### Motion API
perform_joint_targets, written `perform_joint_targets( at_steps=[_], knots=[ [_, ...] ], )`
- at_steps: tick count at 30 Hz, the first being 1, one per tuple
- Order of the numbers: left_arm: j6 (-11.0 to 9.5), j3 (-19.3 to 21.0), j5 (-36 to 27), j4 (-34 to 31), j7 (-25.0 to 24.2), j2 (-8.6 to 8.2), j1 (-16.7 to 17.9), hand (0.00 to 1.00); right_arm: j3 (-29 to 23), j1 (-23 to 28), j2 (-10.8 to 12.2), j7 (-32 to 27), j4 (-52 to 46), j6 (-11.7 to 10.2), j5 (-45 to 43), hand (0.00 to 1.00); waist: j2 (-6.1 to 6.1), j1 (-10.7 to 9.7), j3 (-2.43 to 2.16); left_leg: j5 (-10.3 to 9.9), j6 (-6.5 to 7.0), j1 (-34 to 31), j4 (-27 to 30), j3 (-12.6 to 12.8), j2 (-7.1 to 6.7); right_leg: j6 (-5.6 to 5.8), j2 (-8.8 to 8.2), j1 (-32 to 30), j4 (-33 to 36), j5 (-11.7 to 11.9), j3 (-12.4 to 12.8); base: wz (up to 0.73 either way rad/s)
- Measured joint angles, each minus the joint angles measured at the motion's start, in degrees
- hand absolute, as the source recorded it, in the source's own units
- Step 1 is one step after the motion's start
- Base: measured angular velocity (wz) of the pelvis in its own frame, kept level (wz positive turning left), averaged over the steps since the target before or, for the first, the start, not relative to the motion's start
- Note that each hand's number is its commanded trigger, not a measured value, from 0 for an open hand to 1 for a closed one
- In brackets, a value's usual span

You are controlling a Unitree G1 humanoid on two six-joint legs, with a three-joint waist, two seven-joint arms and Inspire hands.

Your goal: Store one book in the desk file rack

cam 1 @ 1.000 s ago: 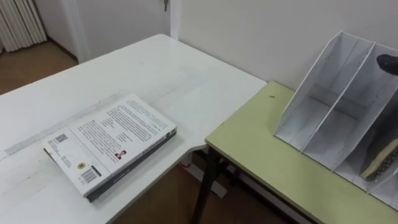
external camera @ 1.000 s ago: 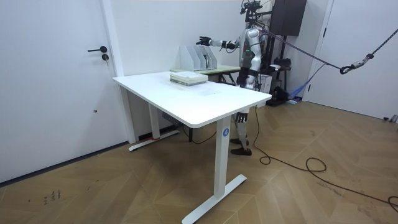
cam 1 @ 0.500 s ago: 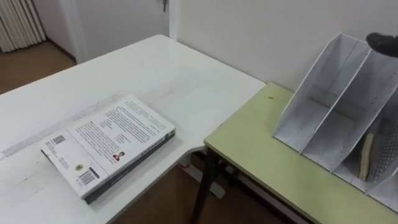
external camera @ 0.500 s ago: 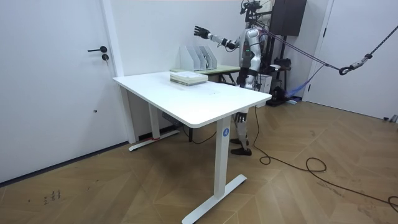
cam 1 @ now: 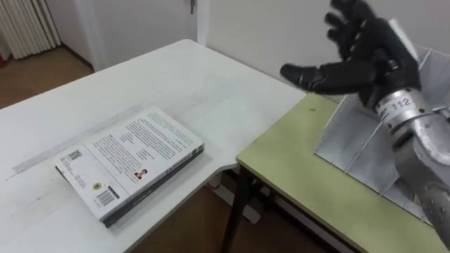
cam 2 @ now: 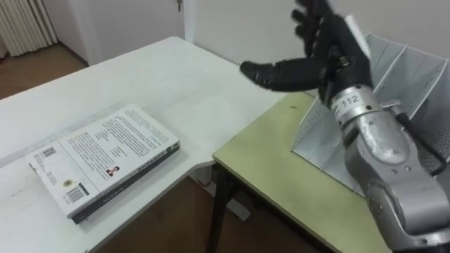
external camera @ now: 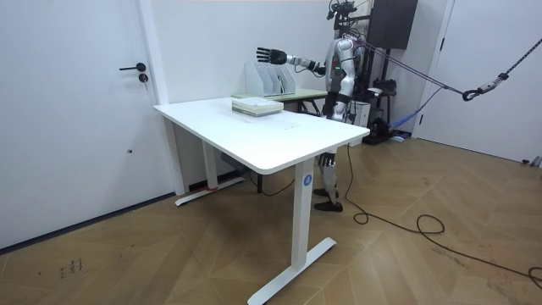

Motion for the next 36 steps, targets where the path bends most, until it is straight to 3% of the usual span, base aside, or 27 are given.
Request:
perform_joint_targets(
  at_steps=[4,10,15,19,24,31,36],
  knots=[
    [0.0,-2.4,0.0,0.8,-0.9,1.29,-0.5,0.0,7.0,3.2,0.0,12.0,0.1,0.1,-0.7,0.0,-0.28,0.8,-0.1,-0.1,-0.3,0.7,-0.1,-0.1,0.36,-0.13,0.29,0.8,-0.1,0.1,-0.1,0.01],
    [0.8,-3.4,0.0,2.4,-2.5,2.08,-2.6,0.0,11.3,11.3,0.2,27.7,2.0,2.7,-6.5,0.0,-0.68,2.8,-0.04,-0.3,-0.3,0.4,0.4,-0.7,0.23,-0.19,0.06,1.2,0.1,0.1,-0.9,0.04],
    [1.4,-4.6,-3.4,2.4,-2.7,2.31,-2.9,0.0,13.9,16.7,1.1,34.3,13.8,3.4,-10.5,0.0,-0.62,3.7,0.02,-0.9,-0.08,-0.7,2.3,-1.2,0.14,-0.19,-0.12,1.1,0.1,0.1,-1.5,0.07],
    [1.5,-5.5,-5.7,3.0,-2.4,2.45,-3.0,0.0,14.1,21.8,3.6,34.2,26.9,4.4,-20.7,0.0,-0.55,4.1,-0.01,-0.8,-0.05,-1.0,2.4,-1.2,-0.03,-0.13,-0.25,0.9,-0.1,0.1,-1.5,0.01],
    [1.5,-5.5,-6.9,3.0,-2.0,1.74,-3.0,0.0,11.8,24.7,6.8,33.0,41.4,4.3,-23.5,0.0,0.25,3.1,-0.25,-0.9,0.06,-1.6,2.4,-1.6,-0.32,0.15,-0.5,0.7,-0.2,-0.1,-2.1,0.07],
    [-0.5,-4.2,-7.9,4.9,-0.4,0.02,-2.1,0.0,1.4,27.7,11.8,25.1,61.9,-0.3,-21.8,0.0,1.61,0.5,-0.14,-0.9,0.09,-1.2,2.2,-1.3,-0.34,0.4,-0.76,1.9,-1.2,-0.3,-3.2,0.1],
    [-0.6,-1.4,-5.2,4.9,-0.4,-1.45,0.0,0.0,-4.8,28.6,13.5,19.9,70.0,-3.5,-17.2,0.0,2.14,-0.8,0.17,-0.9,0.09,-0.9,2.2,-1.4,-0.37,0.4,-0.71,2.3,-1.4,-0.3,-3.2,0.01]
  ],
)
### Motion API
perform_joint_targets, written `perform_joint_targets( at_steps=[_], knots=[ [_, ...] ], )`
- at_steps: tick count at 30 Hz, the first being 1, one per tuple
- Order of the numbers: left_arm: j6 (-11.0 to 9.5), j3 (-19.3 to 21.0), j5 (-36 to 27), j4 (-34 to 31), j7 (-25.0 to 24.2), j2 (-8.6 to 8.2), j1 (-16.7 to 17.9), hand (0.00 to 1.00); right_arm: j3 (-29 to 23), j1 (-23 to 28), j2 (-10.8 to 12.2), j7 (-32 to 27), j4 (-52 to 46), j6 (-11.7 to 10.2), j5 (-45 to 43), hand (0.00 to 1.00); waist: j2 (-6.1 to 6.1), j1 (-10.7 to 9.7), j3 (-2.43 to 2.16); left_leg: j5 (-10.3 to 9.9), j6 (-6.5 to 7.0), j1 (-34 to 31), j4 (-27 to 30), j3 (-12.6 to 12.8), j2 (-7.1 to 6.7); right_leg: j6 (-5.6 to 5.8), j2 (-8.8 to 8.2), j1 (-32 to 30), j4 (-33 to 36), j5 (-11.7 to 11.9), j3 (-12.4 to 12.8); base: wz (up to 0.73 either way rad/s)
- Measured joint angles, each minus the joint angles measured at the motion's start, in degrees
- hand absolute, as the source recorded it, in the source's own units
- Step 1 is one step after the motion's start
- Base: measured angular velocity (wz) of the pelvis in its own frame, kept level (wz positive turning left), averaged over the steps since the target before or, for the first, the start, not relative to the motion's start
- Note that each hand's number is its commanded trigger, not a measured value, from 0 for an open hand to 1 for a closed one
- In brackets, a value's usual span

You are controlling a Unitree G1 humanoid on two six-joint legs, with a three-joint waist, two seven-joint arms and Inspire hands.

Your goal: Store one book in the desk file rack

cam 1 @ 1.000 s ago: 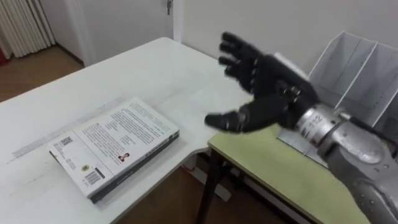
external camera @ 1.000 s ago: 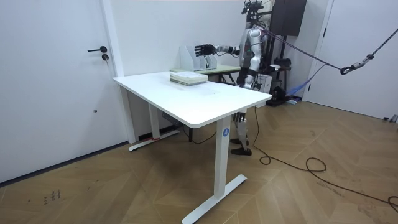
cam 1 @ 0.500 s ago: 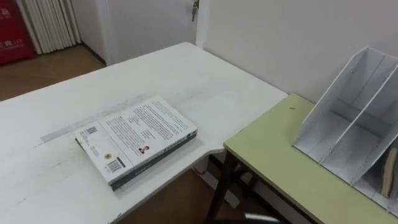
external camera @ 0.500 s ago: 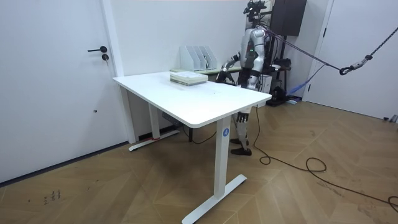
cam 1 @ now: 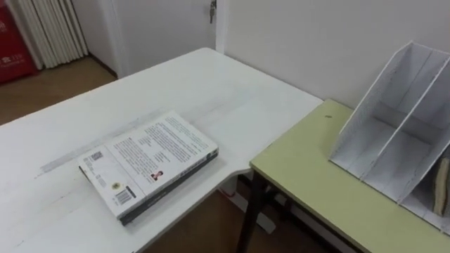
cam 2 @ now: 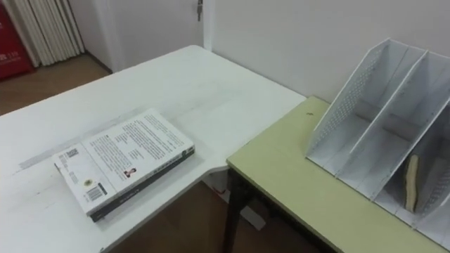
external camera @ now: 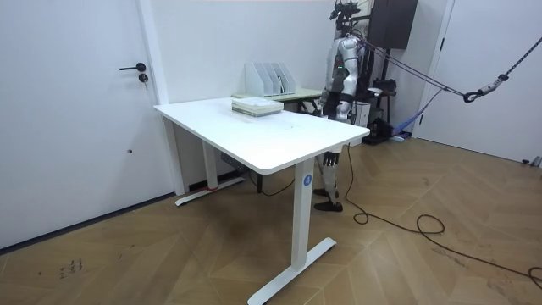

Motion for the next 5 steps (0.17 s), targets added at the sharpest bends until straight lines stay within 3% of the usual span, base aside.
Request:
perform_joint_targets(
  at_steps=[5],
  knots=[
    [0.1,2.6,5.0,-0.2,0.0,-1.01,0.5,0.0,-1.5,0.0,0.8,-3.7,2.3,-1.3,1.4,0.0,0.46,-1.0,-0.07,0.0,-0.04,0.2,0.0,-0.1,0.06,-0.01,0.22,0.4,-0.7,0.0,0.2,0.03]
  ],
)
